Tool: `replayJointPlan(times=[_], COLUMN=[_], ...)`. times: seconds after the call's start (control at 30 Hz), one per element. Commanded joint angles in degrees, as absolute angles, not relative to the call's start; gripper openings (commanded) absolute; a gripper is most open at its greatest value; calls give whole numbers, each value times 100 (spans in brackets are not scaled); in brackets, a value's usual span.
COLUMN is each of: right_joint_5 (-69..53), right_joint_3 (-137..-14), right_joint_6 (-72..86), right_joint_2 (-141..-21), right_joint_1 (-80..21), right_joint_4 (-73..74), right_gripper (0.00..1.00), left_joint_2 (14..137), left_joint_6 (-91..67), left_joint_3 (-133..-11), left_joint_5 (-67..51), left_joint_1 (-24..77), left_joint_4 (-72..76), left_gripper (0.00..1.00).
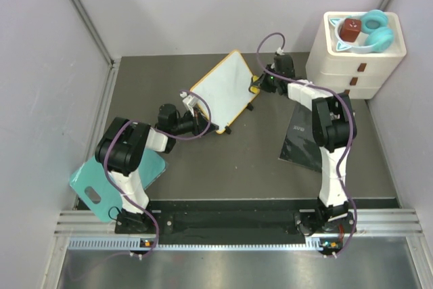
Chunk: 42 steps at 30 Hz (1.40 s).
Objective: Erase the whiteboard
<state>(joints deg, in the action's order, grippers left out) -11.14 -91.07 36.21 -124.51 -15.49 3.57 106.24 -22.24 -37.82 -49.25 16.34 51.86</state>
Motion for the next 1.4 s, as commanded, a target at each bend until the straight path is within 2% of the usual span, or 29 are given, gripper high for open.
replayJointPlan(times=[0.0, 0.33, 0.5, 0.87, 1.37], right_joint_5=[-1116, -1195, -1073, -747, -484], right_joint_3=[-8798, -8474, -7525, -5986, -4202], right_joint_6=[3375, 3472, 3516, 3524, 3647], right_joint_2=[-12674, -11875, -11050, -8905, -7682], right_joint_1=[-1705, -1907, -1907, -1907, -2206], right_joint_4=[791, 695, 132, 44, 624], right_gripper=[0, 0, 0, 0, 0], left_joint_2=[10723, 10740, 10740, 10653, 10204], left_joint_6=[-1529, -1477, -1477, -1485, -1503], left_joint_3=[-3568, -3586, -3595, -3489, -3270], left_joint_5=[-5774, -5739, -5731, -5678, -5564], left_joint_1=[1942, 1951, 1951, 1960, 1960], left_joint_4=[4140, 4061, 4061, 4122, 3894], left_gripper=[0, 0, 0, 0, 0])
